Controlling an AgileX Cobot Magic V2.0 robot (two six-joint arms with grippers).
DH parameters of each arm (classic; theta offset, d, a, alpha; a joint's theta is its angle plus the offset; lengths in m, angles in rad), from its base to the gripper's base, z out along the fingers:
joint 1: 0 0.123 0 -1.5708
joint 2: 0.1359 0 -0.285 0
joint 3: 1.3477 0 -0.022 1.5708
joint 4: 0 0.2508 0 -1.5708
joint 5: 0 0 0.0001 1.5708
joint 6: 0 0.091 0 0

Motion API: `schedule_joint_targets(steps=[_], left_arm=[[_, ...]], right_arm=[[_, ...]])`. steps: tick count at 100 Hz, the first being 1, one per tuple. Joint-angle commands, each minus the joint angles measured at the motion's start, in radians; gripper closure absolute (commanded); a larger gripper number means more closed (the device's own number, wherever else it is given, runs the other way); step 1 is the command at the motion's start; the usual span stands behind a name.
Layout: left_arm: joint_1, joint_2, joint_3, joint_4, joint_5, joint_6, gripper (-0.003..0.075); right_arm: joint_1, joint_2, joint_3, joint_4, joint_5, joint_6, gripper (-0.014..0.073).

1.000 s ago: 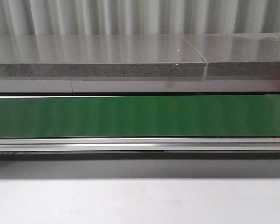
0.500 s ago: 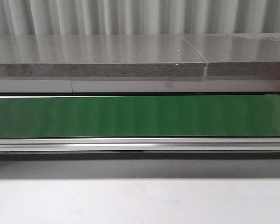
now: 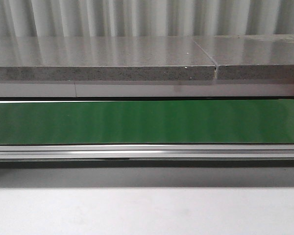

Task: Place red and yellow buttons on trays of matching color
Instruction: 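Lift the right gripper away from the trays, then move the left gripper to the last red button and grasp it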

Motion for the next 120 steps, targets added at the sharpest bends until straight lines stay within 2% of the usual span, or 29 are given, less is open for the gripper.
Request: schedule_joint_targets(steps=[1, 6, 10, 11, 15, 16, 17, 22, 29, 51, 68, 92, 106, 120], left_arm=[[-0.008, 0.005, -0.028, -0.021, -0.069, -0.003, 0.0637], [-0.008, 0.005, -0.028, -0.021, -0.071, -0.003, 0.0556], [-0.008, 0.005, -0.028, -0.021, -0.073, -0.003, 0.0458], [-0.008, 0.005, -0.028, -0.021, -0.073, -0.003, 0.0458], [-0.008, 0.005, -0.028, -0.021, -0.073, -0.003, 0.0353], [-0.008, 0.005, -0.028, -0.021, -0.073, -0.003, 0.0353], [-0.008, 0.005, -0.028, -0.021, -0.073, -0.003, 0.0309], [-0.008, 0.005, -0.028, -0.021, -0.073, -0.003, 0.022], [-0.008, 0.005, -0.028, -0.021, -0.073, -0.003, 0.0148], [-0.006, 0.005, -0.035, -0.025, -0.073, -0.009, 0.0145], [0.038, 0.063, -0.119, -0.019, -0.073, -0.141, 0.0145], [0.243, 0.333, -0.308, -0.018, -0.013, -0.316, 0.0157], [0.367, 0.518, -0.415, -0.052, 0.093, -0.329, 0.0174], [0.416, 0.703, -0.511, -0.101, 0.162, -0.334, 0.0174]], right_arm=[[0.001, -0.005, -0.024, -0.012, -0.082, -0.01, 0.0661], [0.001, -0.005, -0.024, -0.012, -0.082, -0.01, 0.0661], [0.001, -0.005, -0.024, -0.012, -0.082, -0.01, 0.0661], [0.001, -0.005, -0.024, -0.012, -0.082, -0.01, 0.0661], [0.001, -0.005, -0.024, -0.012, -0.082, -0.01, 0.0661], [0.001, -0.005, -0.024, -0.012, -0.082, -0.01, 0.0661], [0.001, -0.005, -0.024, -0.012, -0.082, -0.01, 0.0661], [0.001, -0.005, -0.024, -0.012, -0.082, -0.01, 0.0661], [0.001, -0.005, -0.024, -0.012, -0.082, -0.01, 0.0661], [0.001, -0.005, -0.024, -0.012, -0.082, -0.01, 0.0661], [0.001, -0.005, -0.024, -0.012, -0.082, -0.01, 0.0661], [0.001, -0.005, -0.024, -0.012, -0.082, -0.01, 0.0661], [0.001, -0.005, -0.024, -0.012, -0.082, -0.01, 0.0661], [0.001, -0.005, -0.024, -0.012, -0.082, -0.01, 0.0661]])
